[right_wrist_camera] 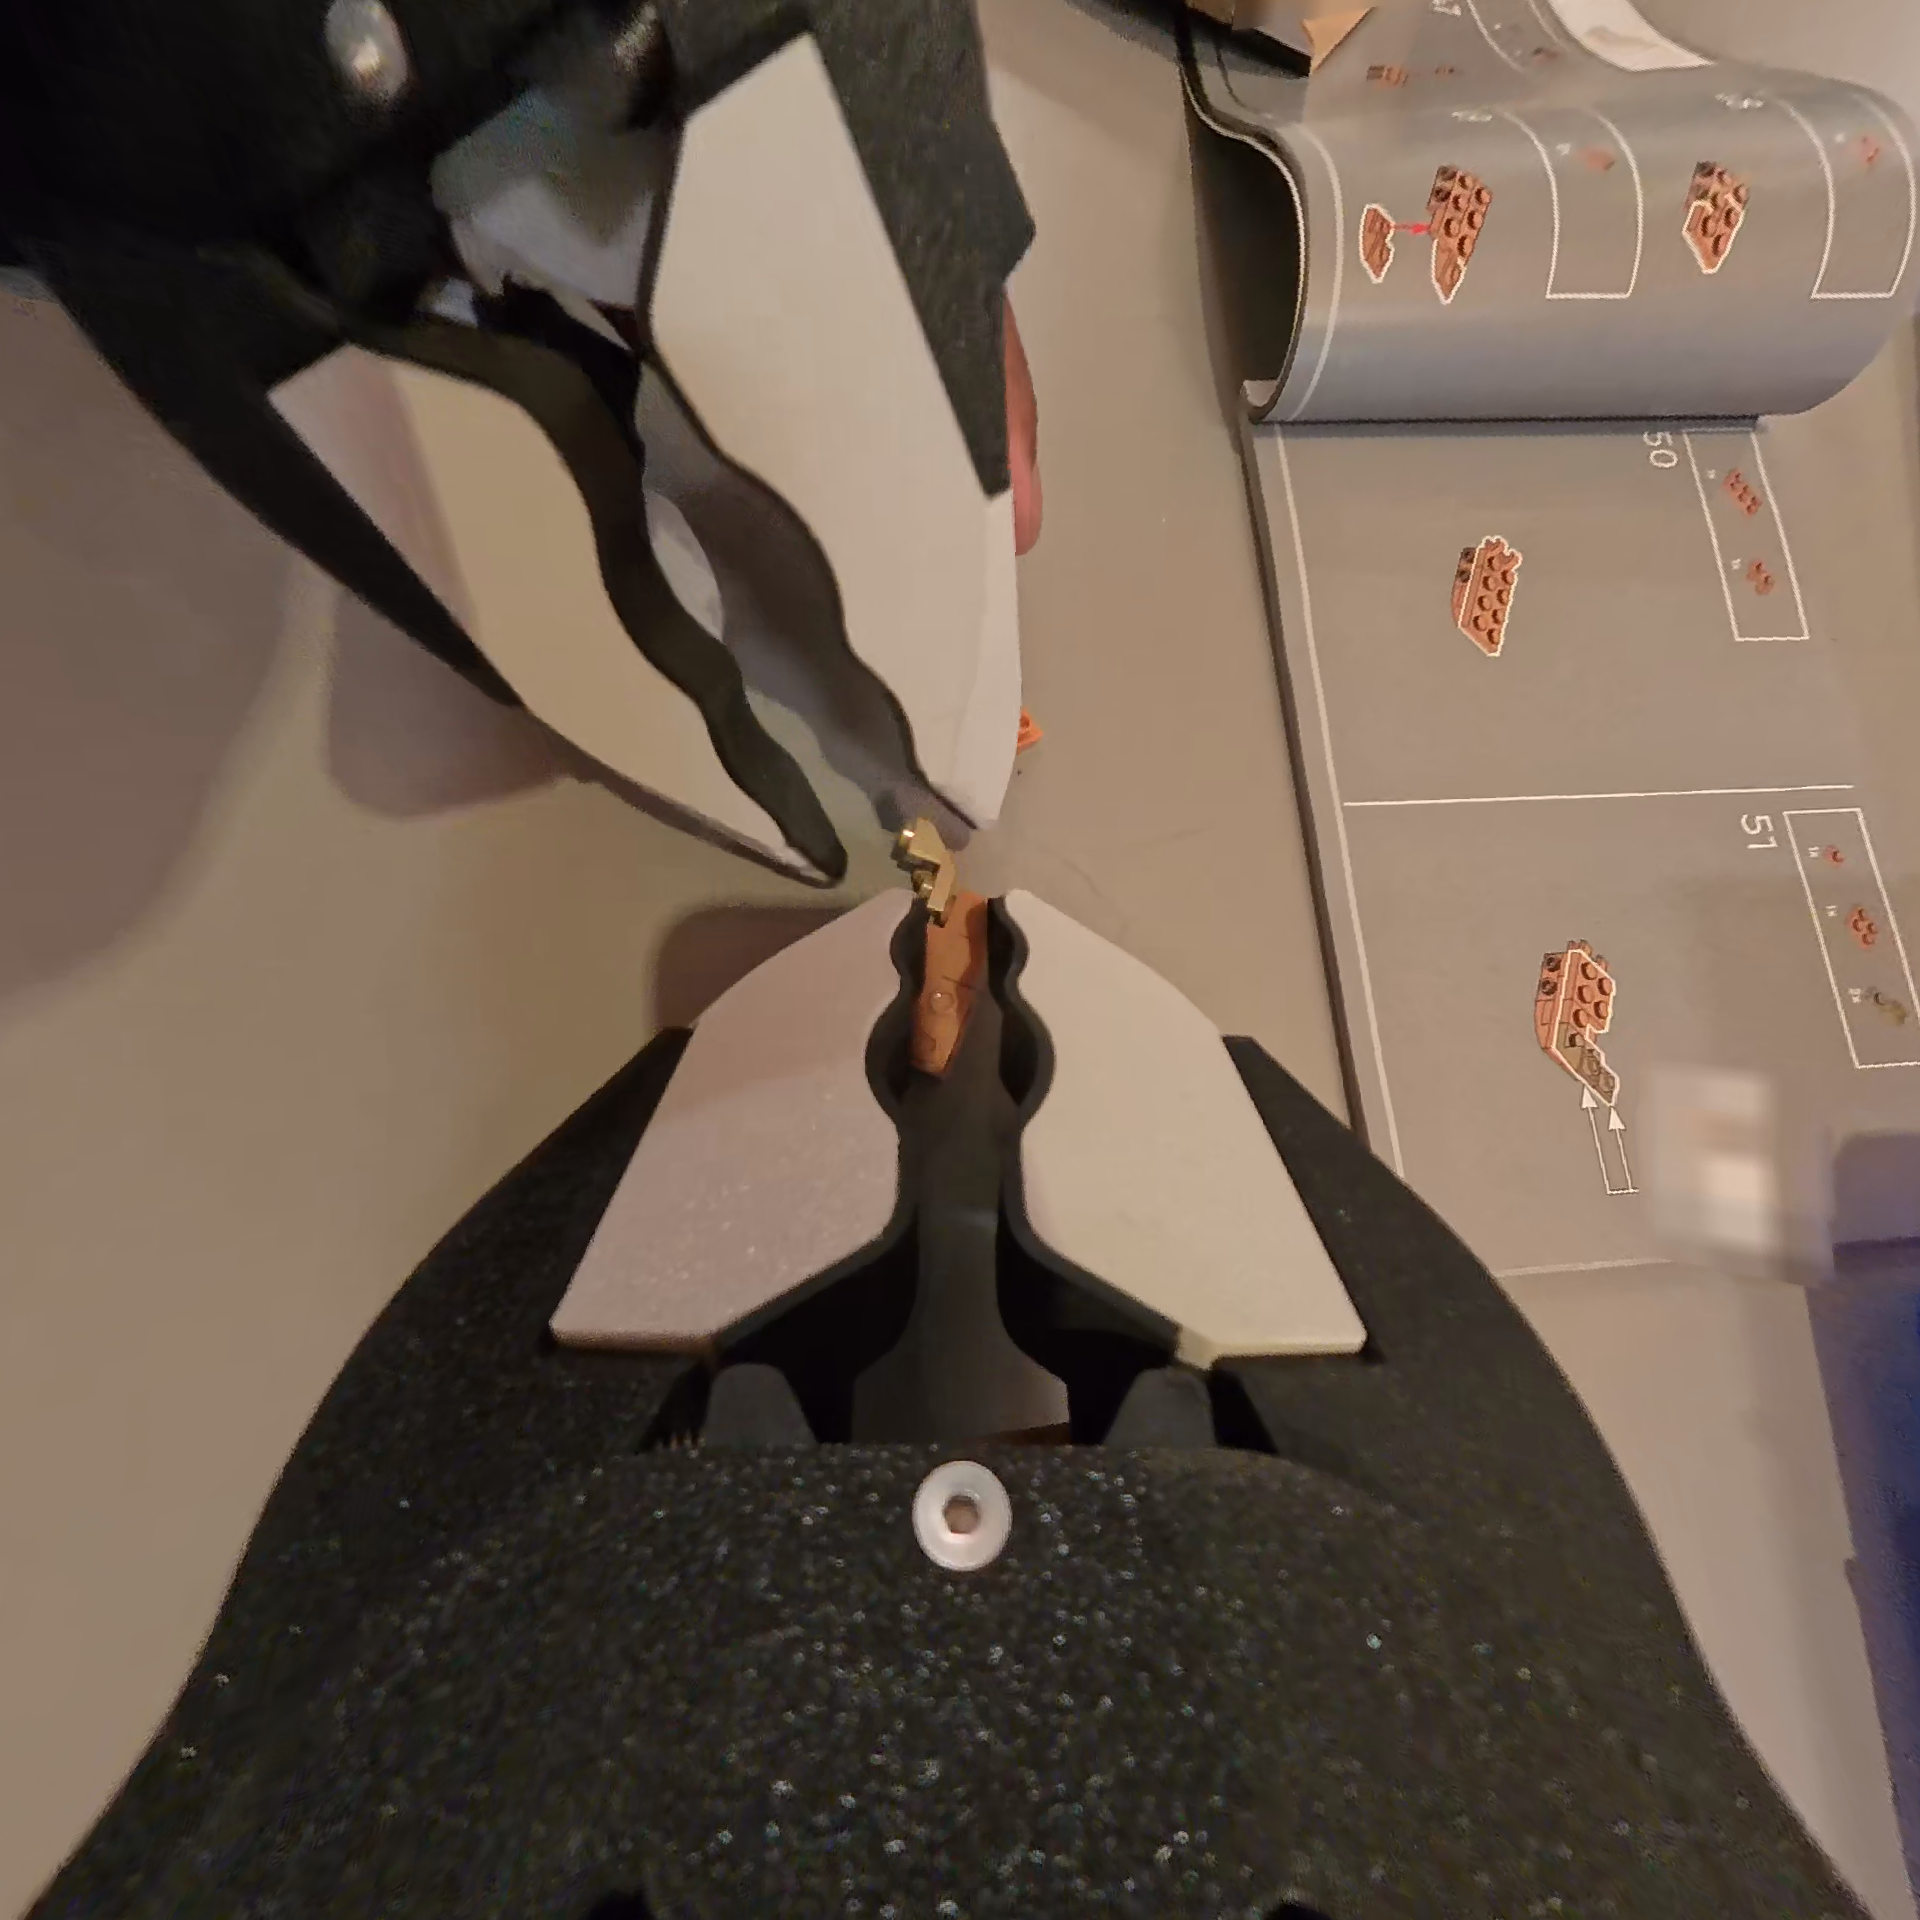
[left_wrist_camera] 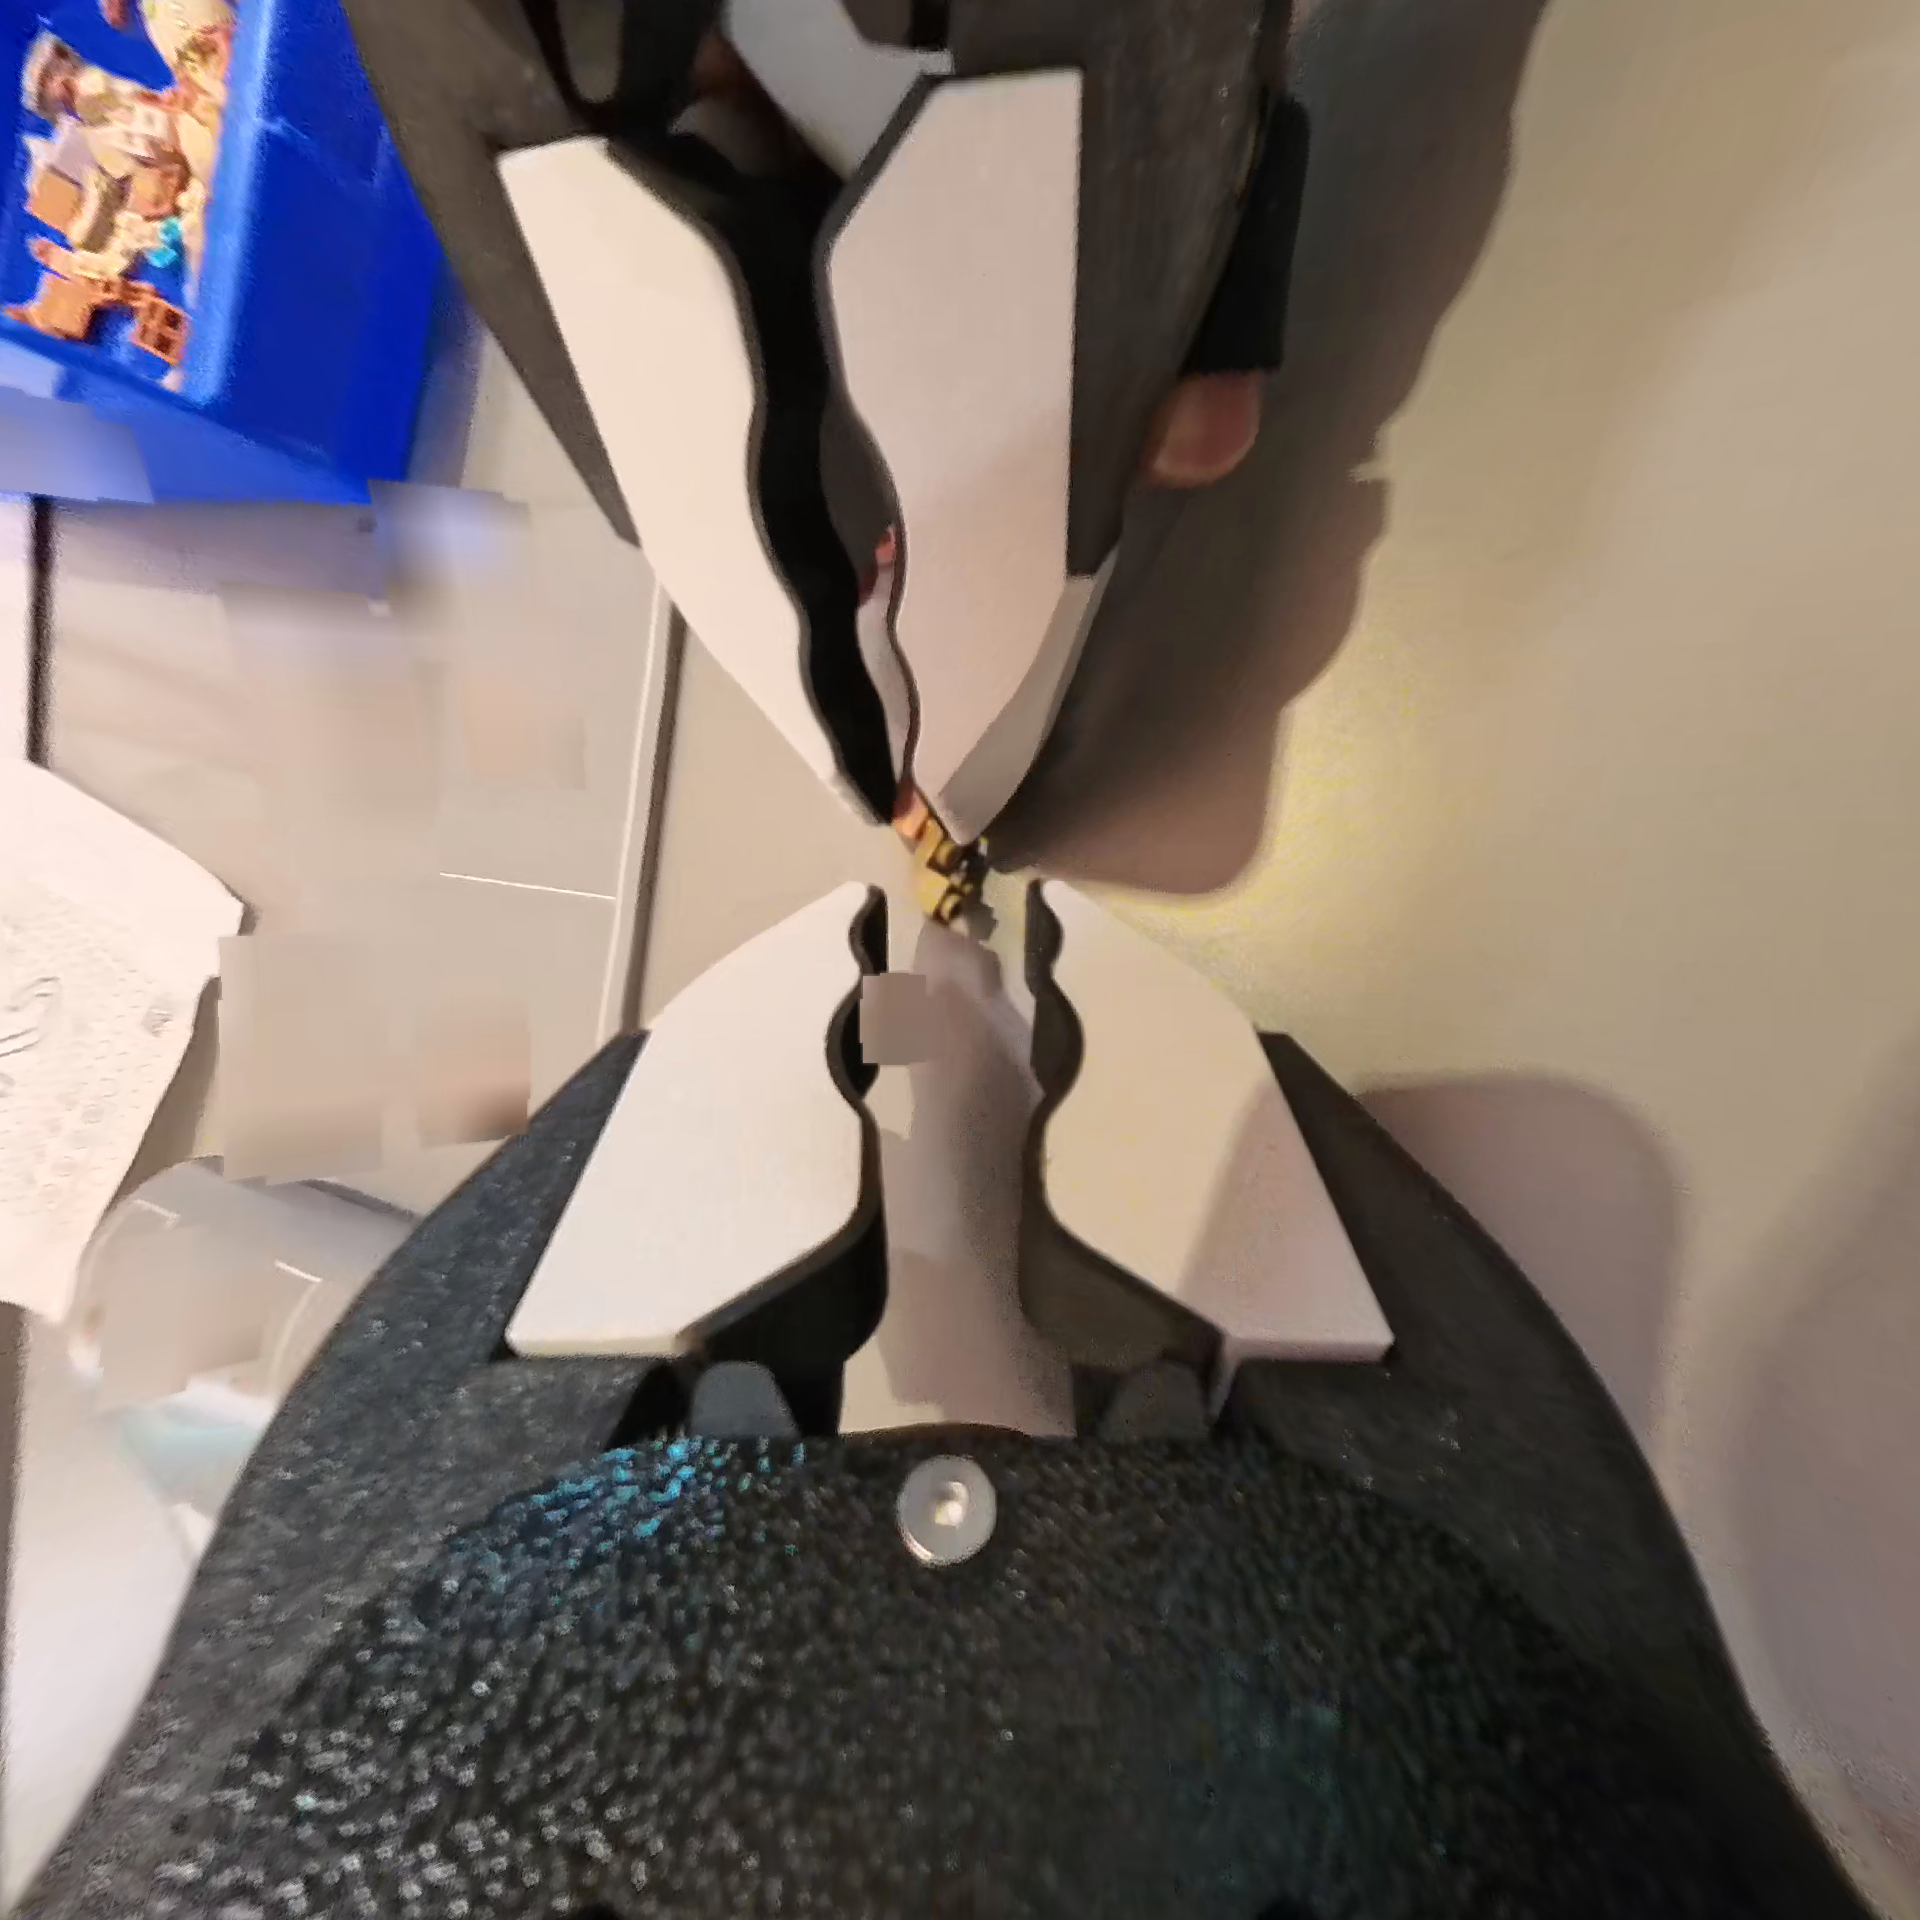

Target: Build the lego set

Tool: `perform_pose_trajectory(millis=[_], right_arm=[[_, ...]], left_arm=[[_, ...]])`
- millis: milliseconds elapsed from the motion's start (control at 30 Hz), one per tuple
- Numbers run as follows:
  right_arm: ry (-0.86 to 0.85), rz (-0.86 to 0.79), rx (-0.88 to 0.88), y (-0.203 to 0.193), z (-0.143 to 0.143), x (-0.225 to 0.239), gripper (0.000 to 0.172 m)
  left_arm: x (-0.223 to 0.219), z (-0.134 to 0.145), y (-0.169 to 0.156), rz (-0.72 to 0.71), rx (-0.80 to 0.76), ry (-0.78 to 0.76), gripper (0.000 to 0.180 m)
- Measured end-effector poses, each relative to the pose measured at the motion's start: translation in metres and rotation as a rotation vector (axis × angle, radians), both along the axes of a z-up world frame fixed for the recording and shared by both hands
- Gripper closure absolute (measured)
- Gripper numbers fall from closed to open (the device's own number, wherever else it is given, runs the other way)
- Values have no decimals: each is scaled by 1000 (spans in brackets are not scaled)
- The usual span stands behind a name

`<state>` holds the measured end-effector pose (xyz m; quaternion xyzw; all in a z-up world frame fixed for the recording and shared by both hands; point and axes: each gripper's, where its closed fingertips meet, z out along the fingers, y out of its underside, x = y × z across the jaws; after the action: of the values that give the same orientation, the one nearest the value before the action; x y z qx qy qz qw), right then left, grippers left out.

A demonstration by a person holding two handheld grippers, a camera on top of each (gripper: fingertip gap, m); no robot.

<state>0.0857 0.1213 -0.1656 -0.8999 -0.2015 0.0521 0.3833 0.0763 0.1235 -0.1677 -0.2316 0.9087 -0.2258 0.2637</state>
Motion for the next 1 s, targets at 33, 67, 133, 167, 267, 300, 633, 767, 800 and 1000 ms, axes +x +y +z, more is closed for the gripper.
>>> perform_pose_trajectory(millis=[33,67,133,167,267,300,633,767,800,1000], right_arm=[[2,6,4,0,0,0,161],[6,12,7,-1,0,0,161],[20,27,11,-2,0,-1,161],[24,34,14,-2,0,-1,161],[23,48,20,-4,0,-2,161],[22,53,21,-4,0,-2,161],[9,65,26,-5,0,-3,160],[-30,61,3,-8,-3,-1,148],[-36,65,0,-9,-3,-2,145],[1,4,-23,-9,2,-2,145]], left_arm=[[-2,0,2,-4,-29,22,156],[-3,0,4,-5,-59,40,156],[-4,-2,7,-4,-120,78,156],[-5,-2,6,-9,-147,91,158],[-5,-3,0,-33,-191,96,162],[-4,-3,-2,-40,-192,88,164],[1,-7,-7,-62,-118,22,173],[2,-6,-8,-63,-121,13,173],[2,-6,-8,-63,-120,13,173],[3,-6,-7,-54,-117,12,173]])
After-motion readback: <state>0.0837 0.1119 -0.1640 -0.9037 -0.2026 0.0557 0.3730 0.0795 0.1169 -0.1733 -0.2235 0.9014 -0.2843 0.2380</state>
